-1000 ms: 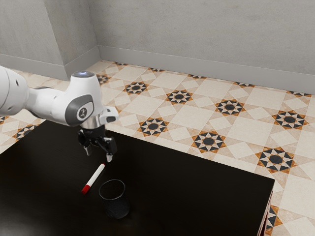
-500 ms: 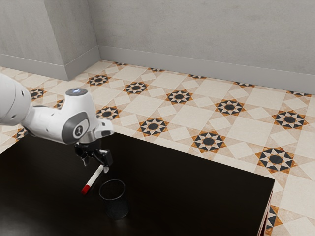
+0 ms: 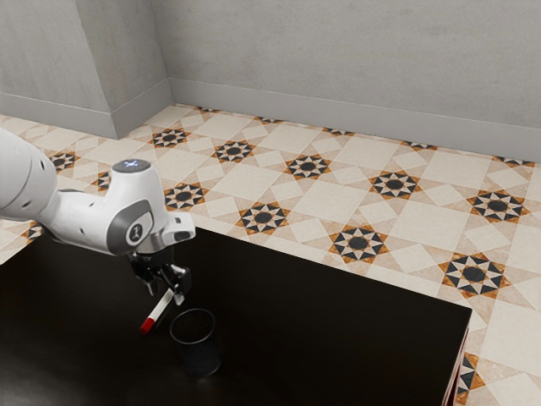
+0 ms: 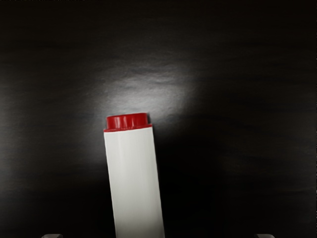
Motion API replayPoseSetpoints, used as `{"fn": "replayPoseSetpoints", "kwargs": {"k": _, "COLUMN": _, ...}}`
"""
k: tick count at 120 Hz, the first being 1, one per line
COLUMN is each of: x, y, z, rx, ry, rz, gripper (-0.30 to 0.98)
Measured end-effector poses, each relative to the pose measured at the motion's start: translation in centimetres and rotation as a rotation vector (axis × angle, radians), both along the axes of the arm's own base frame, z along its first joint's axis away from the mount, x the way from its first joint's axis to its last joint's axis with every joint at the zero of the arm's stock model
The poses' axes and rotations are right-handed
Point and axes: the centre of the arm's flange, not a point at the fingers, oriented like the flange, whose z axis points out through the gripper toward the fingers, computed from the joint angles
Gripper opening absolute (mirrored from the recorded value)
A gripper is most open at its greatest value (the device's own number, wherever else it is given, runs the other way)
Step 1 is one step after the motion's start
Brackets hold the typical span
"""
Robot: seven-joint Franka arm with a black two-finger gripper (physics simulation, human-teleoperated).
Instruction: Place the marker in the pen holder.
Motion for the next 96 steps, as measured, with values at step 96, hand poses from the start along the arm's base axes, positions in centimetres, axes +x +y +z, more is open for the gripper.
{"fn": "replayPoseSetpoints", "kwargs": {"k": 96, "x": -0.02, "y": 0.13, "z": -0.4, "rx": 0.005, "ry": 0.004, "rz": 0.004, "gripper": -0.03}}
